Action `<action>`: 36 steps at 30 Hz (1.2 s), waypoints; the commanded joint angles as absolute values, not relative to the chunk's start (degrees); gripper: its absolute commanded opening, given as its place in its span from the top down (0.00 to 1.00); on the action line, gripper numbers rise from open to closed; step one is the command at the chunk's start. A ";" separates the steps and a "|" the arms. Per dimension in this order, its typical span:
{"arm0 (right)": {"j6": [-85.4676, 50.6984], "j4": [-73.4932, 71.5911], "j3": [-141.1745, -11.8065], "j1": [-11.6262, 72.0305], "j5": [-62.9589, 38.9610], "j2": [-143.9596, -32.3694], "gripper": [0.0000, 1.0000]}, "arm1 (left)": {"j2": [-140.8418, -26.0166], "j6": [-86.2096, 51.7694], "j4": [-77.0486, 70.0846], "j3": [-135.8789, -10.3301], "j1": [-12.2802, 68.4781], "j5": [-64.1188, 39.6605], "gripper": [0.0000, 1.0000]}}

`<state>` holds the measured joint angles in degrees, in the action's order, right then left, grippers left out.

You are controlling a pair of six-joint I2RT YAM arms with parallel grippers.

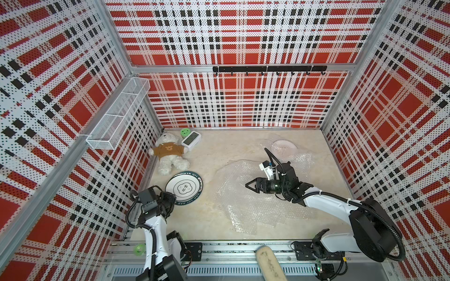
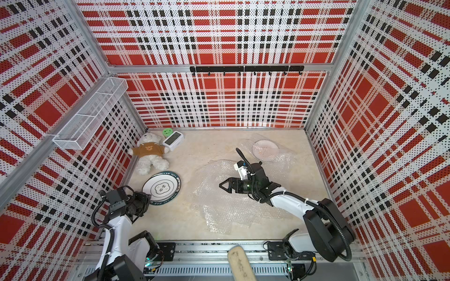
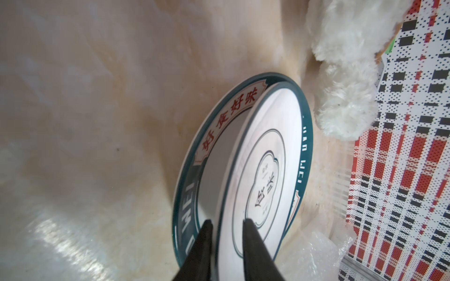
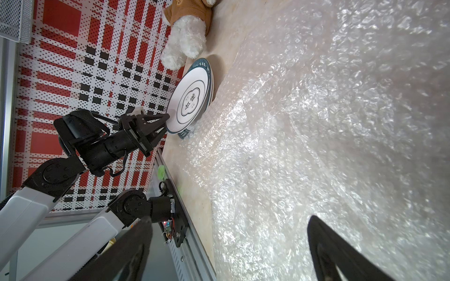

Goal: Unpack dinner plates from bubble wrap
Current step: Place the plate on the plate, then adjust the bubble wrap on the bubble wrap.

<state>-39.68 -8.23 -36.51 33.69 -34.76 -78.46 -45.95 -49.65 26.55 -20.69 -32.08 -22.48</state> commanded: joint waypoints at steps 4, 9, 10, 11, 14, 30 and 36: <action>-39.04 -10.61 -37.13 33.90 -35.40 -79.23 0.00 | -44.64 -49.66 26.74 -20.74 -32.26 -22.24 0.61; -38.50 -9.92 -37.52 33.90 -35.13 -79.19 0.00 | -43.03 -49.86 27.58 -20.92 -31.46 -20.42 0.41; -38.66 -10.21 -37.53 33.86 -35.26 -79.31 0.00 | -42.97 -49.90 27.73 -21.00 -31.18 -20.27 0.38; -38.76 -10.49 -37.57 33.91 -35.40 -79.37 0.00 | -43.00 -49.92 27.97 -21.14 -30.74 -20.01 0.36; -38.72 -10.46 -37.49 33.88 -35.33 -79.37 0.00 | -42.69 -49.90 28.98 -21.75 -29.87 -18.96 0.30; -29.09 13.85 -45.44 22.84 -26.57 -74.25 0.00 | -47.73 -37.97 38.42 -46.33 3.73 -11.36 0.11; -30.01 17.65 -41.83 14.52 -24.42 -70.10 0.00 | -58.10 -35.21 37.80 -47.34 24.47 -6.46 0.06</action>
